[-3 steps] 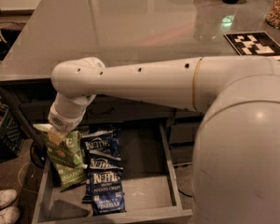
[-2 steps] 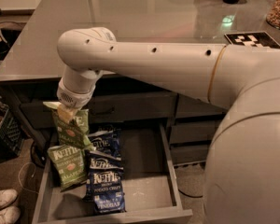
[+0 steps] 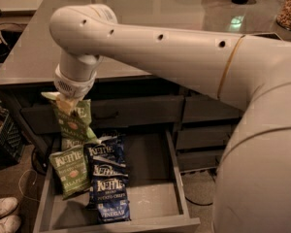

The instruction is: Pick green jalapeno chip bag from middle drawer and place on counter

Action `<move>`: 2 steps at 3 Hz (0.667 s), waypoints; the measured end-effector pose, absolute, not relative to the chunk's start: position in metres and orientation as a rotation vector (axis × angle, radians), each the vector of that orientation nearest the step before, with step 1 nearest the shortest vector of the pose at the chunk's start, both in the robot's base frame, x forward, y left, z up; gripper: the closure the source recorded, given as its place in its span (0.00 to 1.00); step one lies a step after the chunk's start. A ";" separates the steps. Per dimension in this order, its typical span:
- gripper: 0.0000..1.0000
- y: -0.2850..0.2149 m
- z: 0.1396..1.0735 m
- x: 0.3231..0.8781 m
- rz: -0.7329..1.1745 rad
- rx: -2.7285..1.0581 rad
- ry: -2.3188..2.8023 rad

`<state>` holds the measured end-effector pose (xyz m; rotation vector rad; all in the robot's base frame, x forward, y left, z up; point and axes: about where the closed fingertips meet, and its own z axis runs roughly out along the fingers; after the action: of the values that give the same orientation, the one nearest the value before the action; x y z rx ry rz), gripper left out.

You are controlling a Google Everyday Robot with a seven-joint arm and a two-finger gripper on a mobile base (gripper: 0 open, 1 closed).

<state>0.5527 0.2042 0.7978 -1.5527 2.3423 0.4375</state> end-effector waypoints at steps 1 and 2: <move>1.00 0.194 0.838 0.569 0.347 -1.538 2.341; 1.00 0.181 0.868 0.587 0.268 -1.512 2.351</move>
Offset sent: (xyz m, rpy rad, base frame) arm 0.0587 -0.0405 0.1098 -0.1181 -0.1315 -0.0898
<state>0.5874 0.1813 0.8682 -1.5120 2.3514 0.2684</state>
